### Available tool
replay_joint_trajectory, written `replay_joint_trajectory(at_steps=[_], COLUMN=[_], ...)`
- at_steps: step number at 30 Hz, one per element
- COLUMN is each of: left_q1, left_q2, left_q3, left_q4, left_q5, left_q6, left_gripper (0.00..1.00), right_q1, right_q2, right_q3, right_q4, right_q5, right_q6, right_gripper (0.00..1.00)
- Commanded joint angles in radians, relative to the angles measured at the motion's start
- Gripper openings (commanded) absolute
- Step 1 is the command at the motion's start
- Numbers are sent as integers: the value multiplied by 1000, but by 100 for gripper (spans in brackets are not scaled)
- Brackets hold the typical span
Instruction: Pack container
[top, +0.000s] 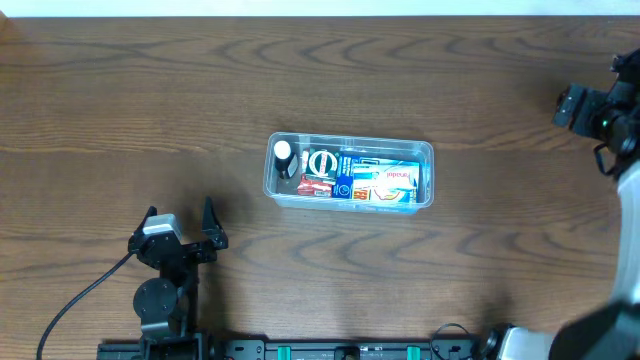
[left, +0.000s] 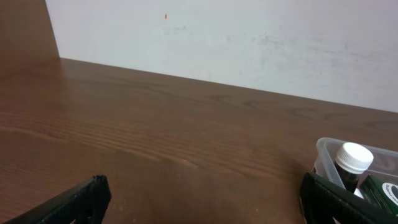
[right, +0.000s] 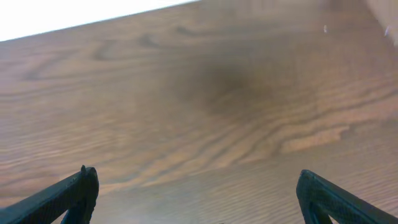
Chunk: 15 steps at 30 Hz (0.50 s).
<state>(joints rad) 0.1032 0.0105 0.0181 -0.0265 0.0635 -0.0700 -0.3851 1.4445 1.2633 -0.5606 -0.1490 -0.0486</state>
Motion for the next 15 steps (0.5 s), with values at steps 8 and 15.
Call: replay_joint_trajectory(at_steps=[8, 15], left_q1=[5, 5], left_q2=[-6, -6], left_q3=[-14, -14], left_q4=[-39, -39], left_q5=[2, 2], left_q6=[18, 18], left_gripper=[98, 98], right_q1=[265, 275], right_q2=[-463, -728], right_q3=[-472, -737], right_q4=[-18, 71], right_q5=[2, 3], right_q6=[-26, -28], right_gripper=[99, 99])
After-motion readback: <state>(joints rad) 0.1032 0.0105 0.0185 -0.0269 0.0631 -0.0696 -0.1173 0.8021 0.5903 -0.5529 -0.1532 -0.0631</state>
